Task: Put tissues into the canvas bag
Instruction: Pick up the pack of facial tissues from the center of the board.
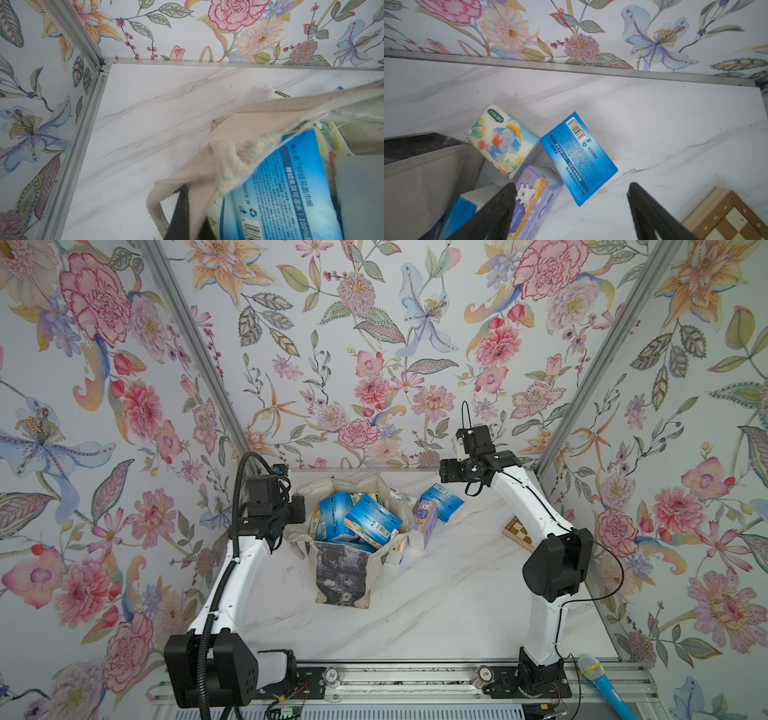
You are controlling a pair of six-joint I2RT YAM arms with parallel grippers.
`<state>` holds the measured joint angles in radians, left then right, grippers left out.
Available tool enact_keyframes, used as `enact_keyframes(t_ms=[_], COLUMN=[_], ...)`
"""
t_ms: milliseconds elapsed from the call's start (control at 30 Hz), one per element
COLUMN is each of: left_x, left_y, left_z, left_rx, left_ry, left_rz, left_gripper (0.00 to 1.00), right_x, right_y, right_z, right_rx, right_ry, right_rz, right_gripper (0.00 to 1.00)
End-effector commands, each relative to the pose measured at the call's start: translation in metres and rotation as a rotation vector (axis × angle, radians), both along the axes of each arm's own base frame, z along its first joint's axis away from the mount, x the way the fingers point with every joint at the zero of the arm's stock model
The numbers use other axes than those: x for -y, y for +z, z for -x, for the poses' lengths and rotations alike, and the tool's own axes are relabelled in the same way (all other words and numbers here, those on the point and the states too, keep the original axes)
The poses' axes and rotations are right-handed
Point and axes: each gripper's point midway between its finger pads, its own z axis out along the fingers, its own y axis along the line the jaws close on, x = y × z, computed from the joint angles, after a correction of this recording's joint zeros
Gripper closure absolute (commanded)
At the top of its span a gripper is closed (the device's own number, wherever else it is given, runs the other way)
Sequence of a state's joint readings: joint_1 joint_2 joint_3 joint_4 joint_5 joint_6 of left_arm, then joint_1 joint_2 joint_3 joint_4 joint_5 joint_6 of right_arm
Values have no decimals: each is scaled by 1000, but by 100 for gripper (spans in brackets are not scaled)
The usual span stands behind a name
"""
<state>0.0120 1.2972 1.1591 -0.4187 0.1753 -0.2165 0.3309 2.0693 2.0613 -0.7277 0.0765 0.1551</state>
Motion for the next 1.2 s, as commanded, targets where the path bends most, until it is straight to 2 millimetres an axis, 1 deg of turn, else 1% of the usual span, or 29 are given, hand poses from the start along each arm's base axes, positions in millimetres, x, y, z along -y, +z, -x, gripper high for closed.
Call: enact_keyframes(t_ms=[0, 100, 200, 233, 333, 433, 533, 600, 700, 833, 933, 1167], left_x=[-8, -8, -10, -10, -10, -11, -12, -12, -13, -13, -13, -13], left_y=[12, 12, 13, 13, 13, 12, 11, 11, 12, 11, 10, 7], left_z=[-1, -1, -2, -2, -3, -4, -5, -5, -7, -8, -8, -5], left_rx=[34, 28, 26, 25, 21, 16, 10, 9, 11, 11, 11, 11], left_ry=[23, 23, 27, 27, 25, 25, 28, 27, 29, 26, 25, 25], left_rz=[-14, -18, -25, -27, -29, -32, -37, -38, -38, -37, -33, -31], left_gripper=[100, 100, 100, 100, 100, 100, 100, 100, 100, 100, 100, 100], right_x=[6, 2, -2, -3, -6, -7, -8, -8, -6, 0, 5, 15], right_y=[-21, -43, -62, -66, -86, -103, -120, -132, -141, -146, -147, -134], right_z=[-26, -45, -62, -68, -84, -93, -92, -87, -73, -50, -31, 18], right_rx=[1, -22, -34, -31, -38, -45, -74, -110, -158, -216, -258, -287], right_ry=[-34, -43, -55, -59, -80, -96, -96, -91, -77, -65, -56, -47], right_rz=[44, 25, -4, -20, -35, -41, -48, -52, -47, -36, -37, -61], right_gripper=[14, 13, 9, 9, 8, 7, 7, 8, 8, 9, 10, 10])
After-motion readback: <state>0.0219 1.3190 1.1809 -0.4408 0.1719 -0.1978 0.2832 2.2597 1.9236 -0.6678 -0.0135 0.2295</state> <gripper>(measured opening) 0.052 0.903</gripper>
